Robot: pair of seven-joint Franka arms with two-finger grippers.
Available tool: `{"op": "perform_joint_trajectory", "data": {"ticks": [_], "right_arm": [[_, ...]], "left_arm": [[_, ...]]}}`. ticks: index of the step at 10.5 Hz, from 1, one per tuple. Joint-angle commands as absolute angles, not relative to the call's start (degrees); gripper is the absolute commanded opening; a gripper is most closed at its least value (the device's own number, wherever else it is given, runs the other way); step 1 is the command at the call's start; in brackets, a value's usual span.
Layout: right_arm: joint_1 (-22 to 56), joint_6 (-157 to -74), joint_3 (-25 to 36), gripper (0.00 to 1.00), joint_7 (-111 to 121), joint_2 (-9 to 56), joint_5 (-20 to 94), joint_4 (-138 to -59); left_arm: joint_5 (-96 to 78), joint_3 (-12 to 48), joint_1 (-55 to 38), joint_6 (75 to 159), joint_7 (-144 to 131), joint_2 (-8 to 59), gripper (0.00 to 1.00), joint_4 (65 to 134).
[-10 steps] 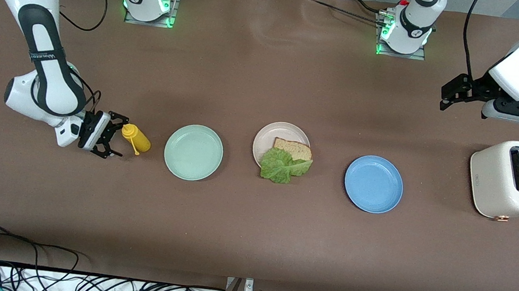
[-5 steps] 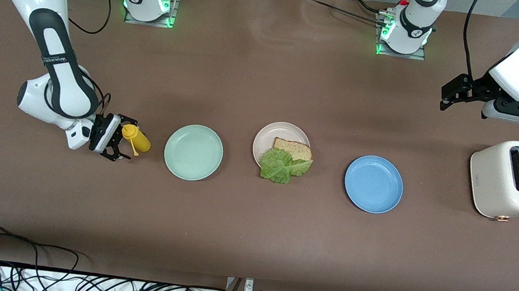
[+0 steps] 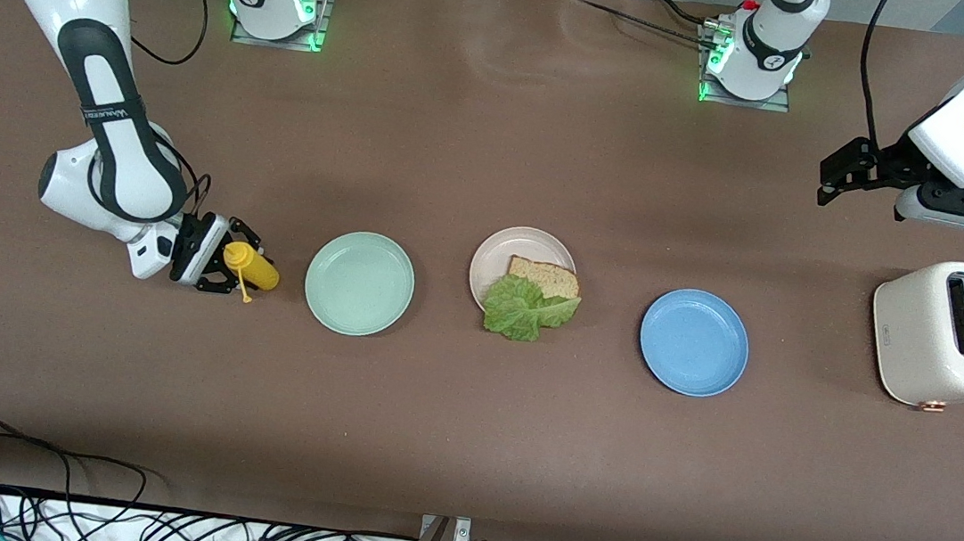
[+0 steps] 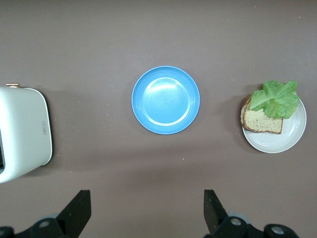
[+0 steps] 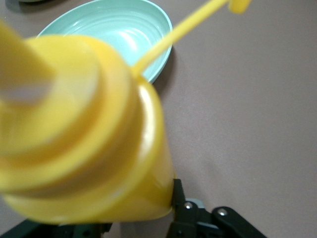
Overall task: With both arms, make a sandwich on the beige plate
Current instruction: 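Grasp the yellow squeeze bottle with the right gripper, then lift the yellow bottle and carry it over the beige plate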
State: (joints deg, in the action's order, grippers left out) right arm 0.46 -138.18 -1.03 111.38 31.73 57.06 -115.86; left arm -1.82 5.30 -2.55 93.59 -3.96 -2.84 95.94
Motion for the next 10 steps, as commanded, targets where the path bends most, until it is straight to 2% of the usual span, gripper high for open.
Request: {"op": "perform_joint_trajectory", "data": {"ticks": [1, 2, 5, 10], "right_arm": [[0.79, -138.78, -1.32, 0.07, 112.76, 32.52, 58.62, -114.70], [0.97, -138.78, -1.32, 0.00, 112.59, 32.35, 58.28, -114.52], [1.93, -138.87, -1.67, 0.00, 107.61, 31.73, 53.81, -111.37], [4.47, -136.86, -3.86, 0.00, 74.78, 28.48, 32.03, -106.19]], "left_arm": [[-1.93, 5.19, -2.73, 93.16, -4.31, -3.25, 1.00, 95.54], [-1.93, 5.19, -2.72, 93.16, -4.22, -3.25, 1.00, 95.62], [-1.93, 5.19, -2.72, 93.16, -4.22, -3.25, 1.00, 95.62], [-1.93, 5.19, -2.72, 93.16, -4.22, -3.25, 1.00, 95.62]]}}
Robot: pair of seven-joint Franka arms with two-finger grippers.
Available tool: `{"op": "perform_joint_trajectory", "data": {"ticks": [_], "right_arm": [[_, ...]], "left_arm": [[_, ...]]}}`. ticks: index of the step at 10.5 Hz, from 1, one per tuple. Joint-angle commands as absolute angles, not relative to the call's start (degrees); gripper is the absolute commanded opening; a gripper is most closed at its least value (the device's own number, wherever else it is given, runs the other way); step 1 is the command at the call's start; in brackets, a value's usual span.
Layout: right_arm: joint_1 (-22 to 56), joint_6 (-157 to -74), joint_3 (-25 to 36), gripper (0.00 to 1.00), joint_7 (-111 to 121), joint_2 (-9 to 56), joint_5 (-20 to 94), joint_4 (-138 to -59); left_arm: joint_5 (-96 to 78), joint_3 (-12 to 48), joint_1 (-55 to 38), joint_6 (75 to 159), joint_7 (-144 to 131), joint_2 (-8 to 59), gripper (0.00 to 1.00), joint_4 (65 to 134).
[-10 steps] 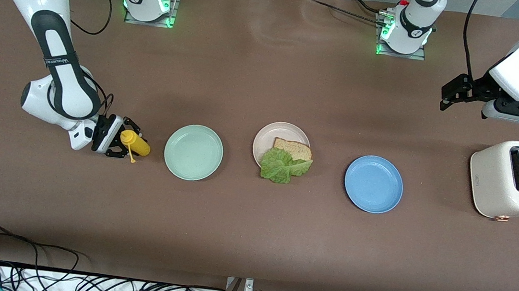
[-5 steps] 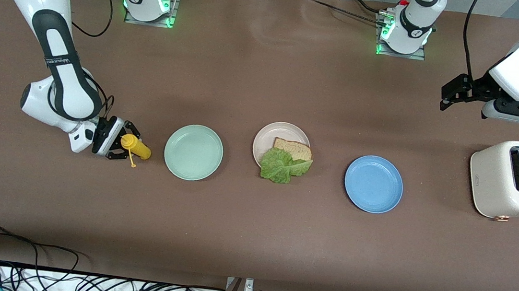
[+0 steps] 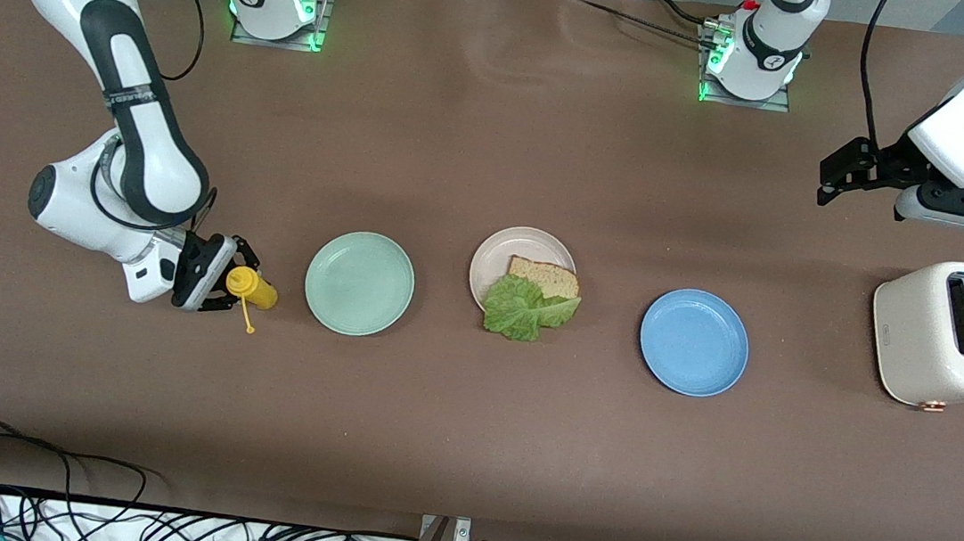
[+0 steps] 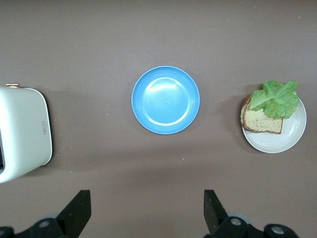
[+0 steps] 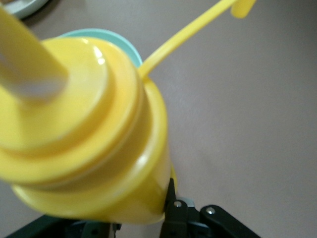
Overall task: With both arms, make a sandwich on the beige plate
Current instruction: 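Lift the yellow bottle and carry it over the beige plate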
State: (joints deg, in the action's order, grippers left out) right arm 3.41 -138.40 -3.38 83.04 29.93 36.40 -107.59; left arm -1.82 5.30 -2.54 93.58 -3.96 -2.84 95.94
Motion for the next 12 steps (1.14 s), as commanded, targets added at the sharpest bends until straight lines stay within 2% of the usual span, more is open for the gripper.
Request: {"op": "perform_joint_trajectory", "data": {"ticks": [1, 6, 12], "right_arm": [[5.09, -134.67, -4.13, 0.00, 67.05, 28.39, 27.55, -104.43], [10.52, -120.96, -7.21, 0.00, 31.01, 27.77, 7.15, -94.15], [26.43, -113.66, -5.46, 0.00, 1.44, 29.26, -2.62, -88.00]], "left_arm": [[-1.93, 5.19, -2.72, 93.16, -4.22, -3.25, 1.00, 95.62], [-1.93, 5.19, -2.72, 93.08, -4.22, -3.25, 1.00, 95.62], [-1.93, 5.10, -2.64, 93.16, -4.22, -3.25, 1.00, 95.62]]}}
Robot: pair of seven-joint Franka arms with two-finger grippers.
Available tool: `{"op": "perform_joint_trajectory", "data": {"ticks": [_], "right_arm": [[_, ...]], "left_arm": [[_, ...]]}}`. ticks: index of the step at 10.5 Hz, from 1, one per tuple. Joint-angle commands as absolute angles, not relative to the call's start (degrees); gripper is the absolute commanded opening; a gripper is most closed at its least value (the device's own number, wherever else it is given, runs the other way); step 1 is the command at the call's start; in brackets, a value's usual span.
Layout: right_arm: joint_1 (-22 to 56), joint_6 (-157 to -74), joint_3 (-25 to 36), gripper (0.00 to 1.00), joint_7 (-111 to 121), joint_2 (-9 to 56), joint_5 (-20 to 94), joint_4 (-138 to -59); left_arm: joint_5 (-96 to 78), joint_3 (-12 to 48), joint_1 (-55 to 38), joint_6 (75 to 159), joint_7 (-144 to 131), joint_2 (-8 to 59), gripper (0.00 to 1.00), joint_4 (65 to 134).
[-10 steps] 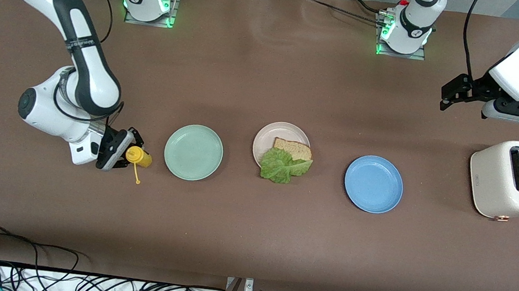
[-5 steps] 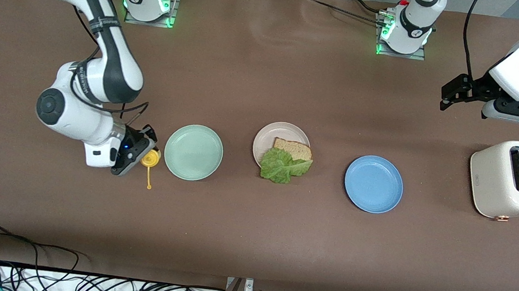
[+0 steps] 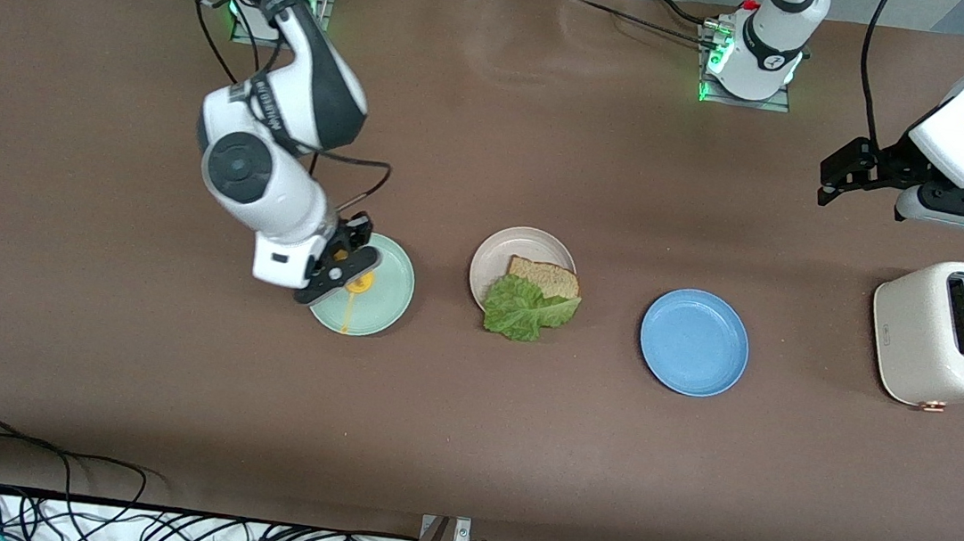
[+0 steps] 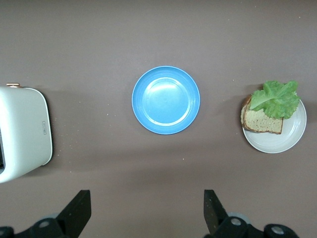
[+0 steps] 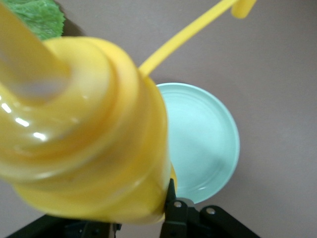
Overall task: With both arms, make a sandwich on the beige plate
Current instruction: 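Lift the yellow bottle and carry it over the beige plate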
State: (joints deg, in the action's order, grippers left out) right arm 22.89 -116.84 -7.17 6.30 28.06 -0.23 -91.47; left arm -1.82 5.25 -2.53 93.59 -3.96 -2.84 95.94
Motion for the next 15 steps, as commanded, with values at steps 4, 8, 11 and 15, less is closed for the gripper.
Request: {"op": "perform_joint_trajectory", "data": {"ticks": [4, 8, 11, 15], "right_arm": [[40.05, -100.30, 2.10, 0.00, -9.21, 37.96, -4.83, -73.23], [51.13, -91.52, 10.35, 0.00, -12.65, 45.77, -5.01, -65.06], [54.31, -86.33, 12.13, 0.00, -12.48, 48.42, -7.90, -63.02], [58.09, -81.74, 14.76, 0.00, -12.22, 54.31, -9.76, -56.96]], "left_arm": [[-1.93, 5.10, -2.64, 93.08, -4.22, -3.25, 1.00, 95.62], [-1.93, 5.10, -2.64, 93.08, -4.22, -3.25, 1.00, 95.62], [-1.93, 5.10, -2.64, 93.08, -4.22, -3.25, 1.00, 95.62], [-1.93, 5.10, -2.64, 93.08, -4.22, -3.25, 1.00, 95.62]]}}
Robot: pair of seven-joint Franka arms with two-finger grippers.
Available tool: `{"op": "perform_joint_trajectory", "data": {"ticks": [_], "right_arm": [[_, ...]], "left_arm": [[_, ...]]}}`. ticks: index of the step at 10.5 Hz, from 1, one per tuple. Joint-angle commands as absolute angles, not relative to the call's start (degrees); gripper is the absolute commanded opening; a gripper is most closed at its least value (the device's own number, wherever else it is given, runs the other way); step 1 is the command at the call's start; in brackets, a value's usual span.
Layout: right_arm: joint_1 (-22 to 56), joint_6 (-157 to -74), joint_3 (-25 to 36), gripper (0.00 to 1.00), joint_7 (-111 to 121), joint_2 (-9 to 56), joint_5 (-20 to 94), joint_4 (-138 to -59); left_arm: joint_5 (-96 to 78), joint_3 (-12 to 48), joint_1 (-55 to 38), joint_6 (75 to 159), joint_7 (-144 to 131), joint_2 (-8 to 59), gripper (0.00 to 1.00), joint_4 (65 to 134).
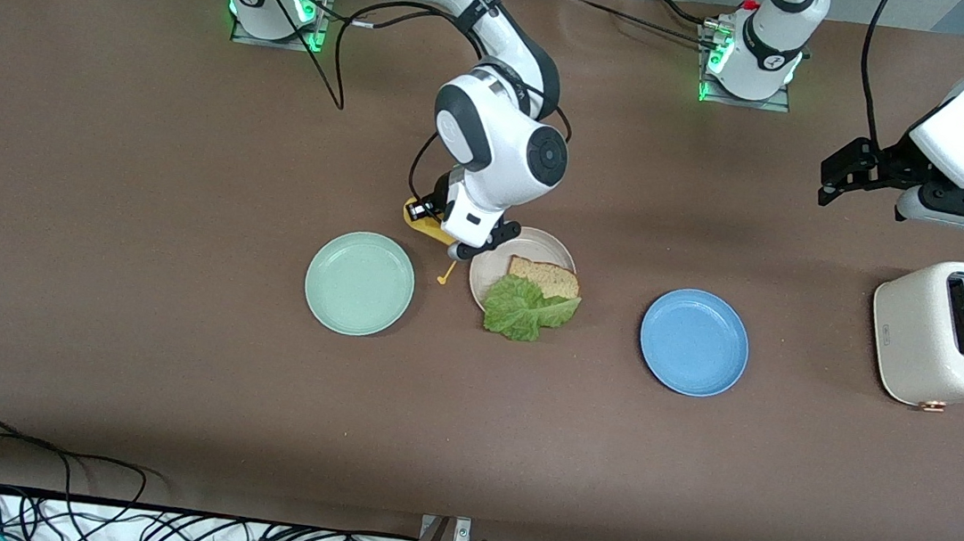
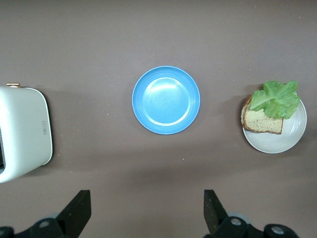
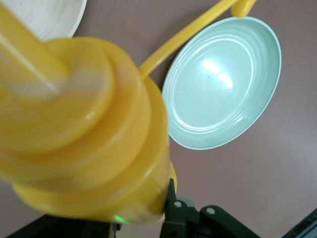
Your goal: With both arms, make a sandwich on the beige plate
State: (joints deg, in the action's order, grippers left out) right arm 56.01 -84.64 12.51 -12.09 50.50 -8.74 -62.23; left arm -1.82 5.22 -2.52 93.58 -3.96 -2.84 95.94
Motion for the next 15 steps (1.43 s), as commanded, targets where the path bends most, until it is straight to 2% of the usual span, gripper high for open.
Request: {"op": "perform_joint_trajectory", "data": {"ticks": [1, 4, 7, 11, 15], "right_arm": [[58.62, -81.74, 15.03, 0.00, -12.22, 54.84, -9.76, -56.87], [60.29, -82.26, 15.91, 0.00, -12.13, 57.91, -9.67, -56.52], [60.56, -83.40, 15.82, 0.00, -12.04, 61.43, -9.67, -53.00], [60.56, -84.73, 16.08, 0.00, -6.96, 62.66, -9.67, -53.00], [59.86, -83.94, 16.00, 0.00, -6.42, 60.83, -9.15, -53.00]], "left_arm": [[-1.93, 5.10, -2.64, 92.90, -4.31, -3.25, 1.00, 95.62], [-1.93, 5.10, -2.64, 92.72, -4.22, -3.25, 1.00, 95.62], [-1.93, 5.10, -2.64, 92.64, -4.22, -3.25, 1.00, 95.62], [-1.93, 5.10, -2.72, 92.55, -4.22, -3.25, 1.00, 95.62], [-1.93, 5.10, -2.64, 92.55, -4.22, -3.25, 1.00, 95.62]]}}
